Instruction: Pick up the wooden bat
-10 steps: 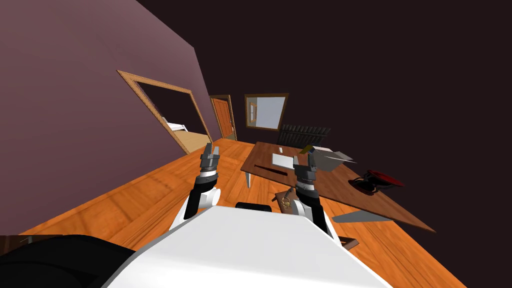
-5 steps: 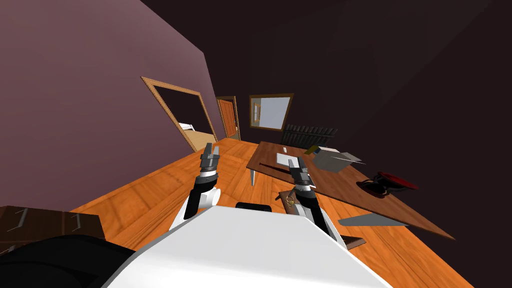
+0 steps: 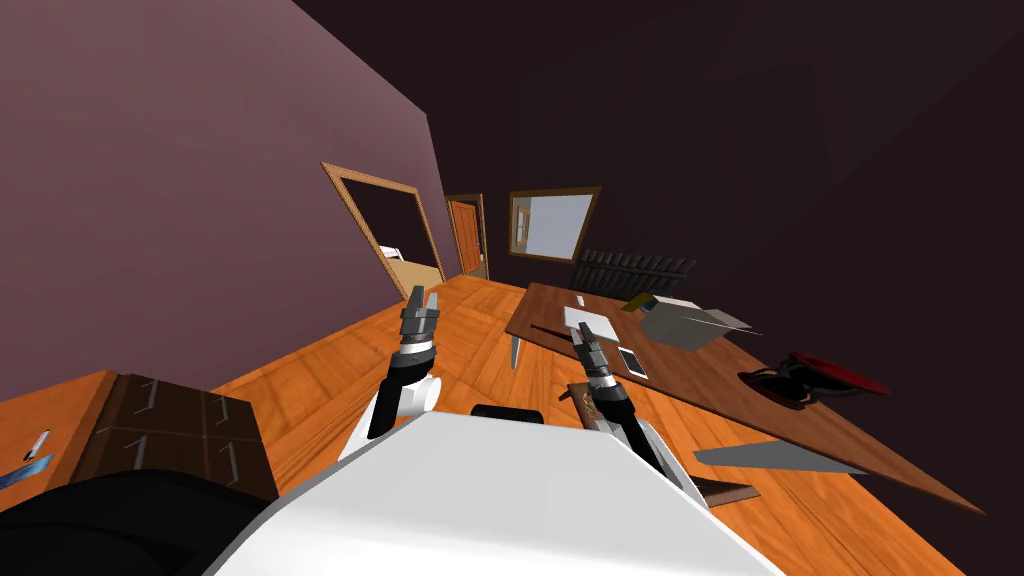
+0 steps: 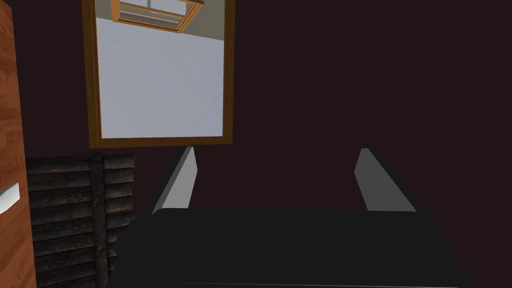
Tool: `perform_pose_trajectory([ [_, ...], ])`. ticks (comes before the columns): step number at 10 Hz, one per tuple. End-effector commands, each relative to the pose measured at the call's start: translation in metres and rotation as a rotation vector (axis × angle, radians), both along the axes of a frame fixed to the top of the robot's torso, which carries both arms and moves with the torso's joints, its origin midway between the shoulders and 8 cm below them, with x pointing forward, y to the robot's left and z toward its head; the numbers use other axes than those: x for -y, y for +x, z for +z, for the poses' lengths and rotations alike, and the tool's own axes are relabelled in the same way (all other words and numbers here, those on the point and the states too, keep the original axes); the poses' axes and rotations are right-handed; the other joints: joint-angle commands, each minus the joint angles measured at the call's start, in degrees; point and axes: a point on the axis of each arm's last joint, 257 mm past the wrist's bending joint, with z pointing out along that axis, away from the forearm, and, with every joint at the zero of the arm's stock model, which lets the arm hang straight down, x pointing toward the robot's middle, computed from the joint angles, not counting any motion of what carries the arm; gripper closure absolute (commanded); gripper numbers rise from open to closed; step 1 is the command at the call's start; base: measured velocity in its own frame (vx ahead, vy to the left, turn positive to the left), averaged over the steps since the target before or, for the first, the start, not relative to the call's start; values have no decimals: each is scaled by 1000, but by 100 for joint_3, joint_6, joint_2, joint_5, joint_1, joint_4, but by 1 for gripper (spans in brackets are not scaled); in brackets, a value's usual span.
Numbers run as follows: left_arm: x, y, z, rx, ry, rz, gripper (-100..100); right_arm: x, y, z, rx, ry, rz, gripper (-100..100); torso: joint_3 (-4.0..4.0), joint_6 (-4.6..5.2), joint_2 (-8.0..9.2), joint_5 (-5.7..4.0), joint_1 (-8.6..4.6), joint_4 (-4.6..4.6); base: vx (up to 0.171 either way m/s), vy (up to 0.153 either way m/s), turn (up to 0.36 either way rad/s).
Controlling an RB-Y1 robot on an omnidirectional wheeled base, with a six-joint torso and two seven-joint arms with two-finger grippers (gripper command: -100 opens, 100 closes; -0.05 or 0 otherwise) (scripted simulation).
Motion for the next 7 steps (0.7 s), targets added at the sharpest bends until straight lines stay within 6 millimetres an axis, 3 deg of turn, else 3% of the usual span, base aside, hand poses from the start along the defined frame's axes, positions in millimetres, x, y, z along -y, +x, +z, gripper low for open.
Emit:
perform_pose_trajectory([
  [1, 0, 0, 0, 0, 0, 0, 0, -2, 2, -27, -57, -72, 16, -100, 0, 0, 0, 0, 0, 0, -64, 126, 77],
  [2, 0, 0, 0, 0, 0, 0, 0, -5, 3, -48, -102, -128, 26, -100, 1, -2, 3, -2, -5, 0, -72, 150, 211],
  [3, 0, 0, 0, 0, 0, 0, 0, -4, 3, -50, -106, -136, 29, -100, 3, -3, 6, -1, 2, 1, -41, 105, 69],
  [5, 0, 0, 0, 0, 0, 0, 0, -6, 0, -98, -199, -266, 55, -100, -7, -2, -12, -4, -14, -2, -19, 125, 149],
  [6, 0, 0, 0, 0, 0, 0, 0, -5, 0, -102, -206, -273, 56, -100, -6, -2, -10, -2, -3, -3, -21, 119, 58],
  [7, 0, 0, 0, 0, 0, 0, 0, -3, -3, -129, -257, -345, 70, -100, -5, 1, -10, -1, -10, -2, -9, 122, 120],
])
